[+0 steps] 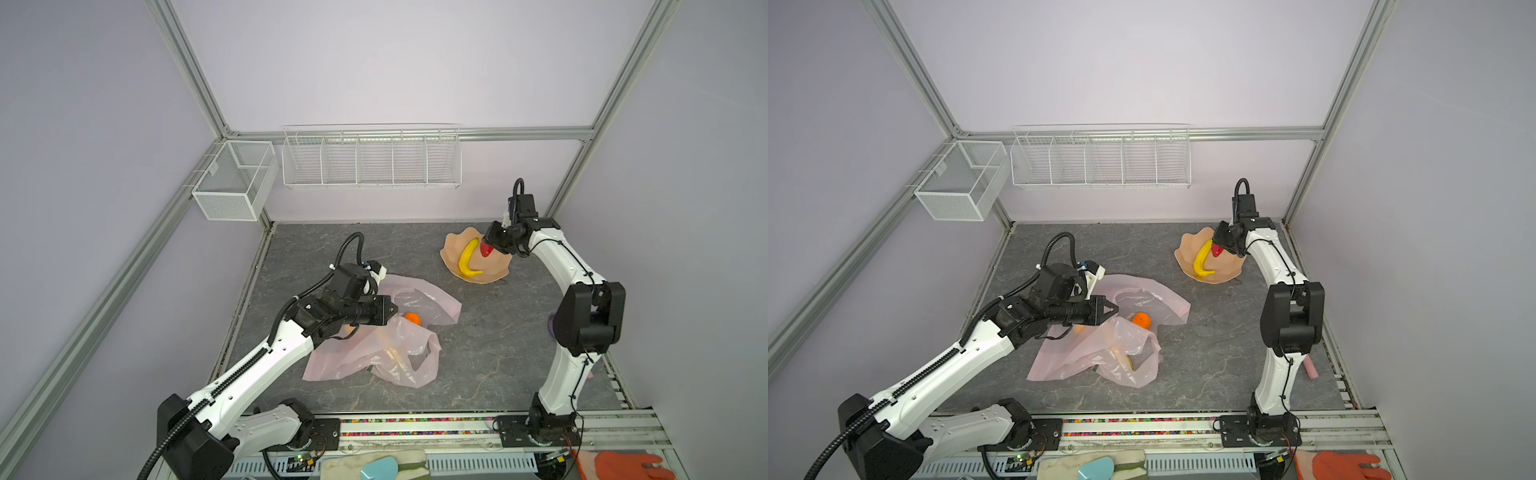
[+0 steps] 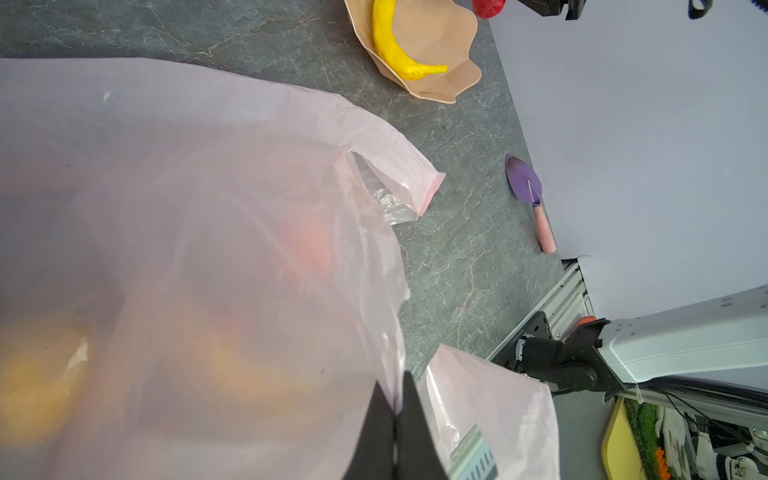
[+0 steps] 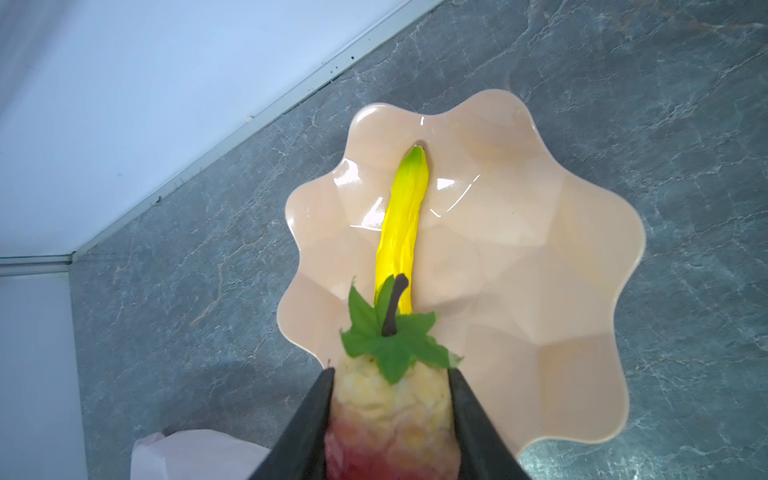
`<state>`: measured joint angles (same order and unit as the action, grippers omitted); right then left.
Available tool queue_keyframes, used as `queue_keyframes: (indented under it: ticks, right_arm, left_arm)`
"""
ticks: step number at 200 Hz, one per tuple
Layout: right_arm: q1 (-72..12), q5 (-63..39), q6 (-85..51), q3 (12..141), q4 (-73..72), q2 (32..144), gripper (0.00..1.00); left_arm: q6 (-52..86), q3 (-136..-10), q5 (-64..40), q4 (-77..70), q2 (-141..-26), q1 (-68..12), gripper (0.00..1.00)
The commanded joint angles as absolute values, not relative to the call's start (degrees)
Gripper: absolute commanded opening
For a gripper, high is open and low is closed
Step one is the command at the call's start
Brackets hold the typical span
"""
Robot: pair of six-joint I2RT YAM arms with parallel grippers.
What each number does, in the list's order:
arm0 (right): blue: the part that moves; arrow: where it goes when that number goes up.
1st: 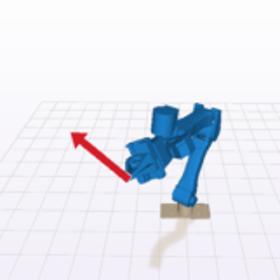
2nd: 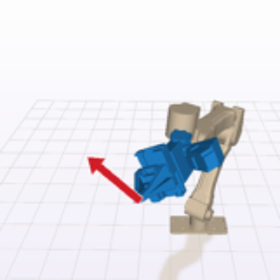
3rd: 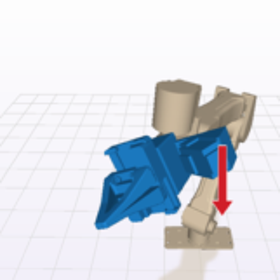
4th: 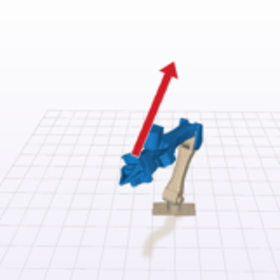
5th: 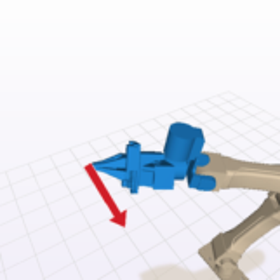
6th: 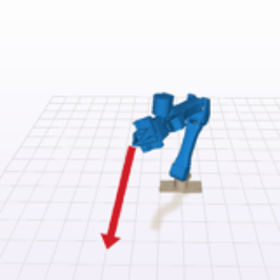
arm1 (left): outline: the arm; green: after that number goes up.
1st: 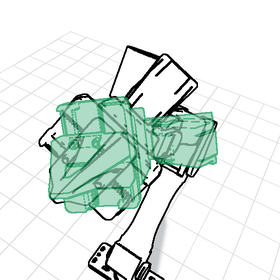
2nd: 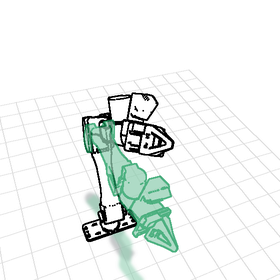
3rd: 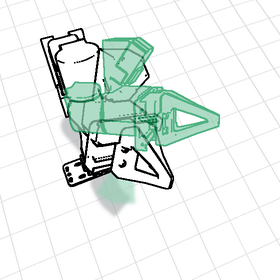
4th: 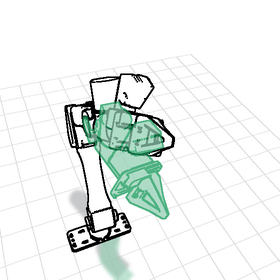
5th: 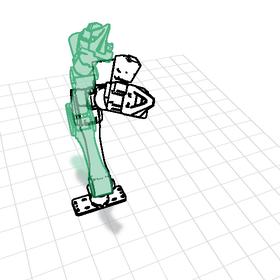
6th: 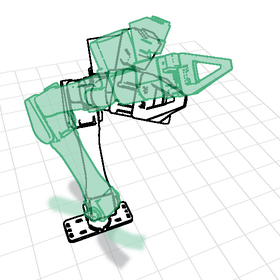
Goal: Place the fruits into the plastic bag
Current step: Pick up the fruit from the plate.
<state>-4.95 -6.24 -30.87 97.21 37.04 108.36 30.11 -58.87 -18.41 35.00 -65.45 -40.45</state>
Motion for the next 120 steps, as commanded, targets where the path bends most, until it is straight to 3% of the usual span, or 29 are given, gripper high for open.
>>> queue_keyframes:
  ticks: [1,120]
  right_arm:
    - [-4.49,-9.22,-31.67,93.02,34.39,104.89,0.32]
    - [-3.65,-31.54,-41.66,65.82,15.47,83.03,0.3]
  left_arm:
    - [29.64,-58.54,-18.62,34.86,-64.95,-40.17,0.0]
    - [29.18,-59.06,-19.5,34.46,-65.69,-40.16,0.0]
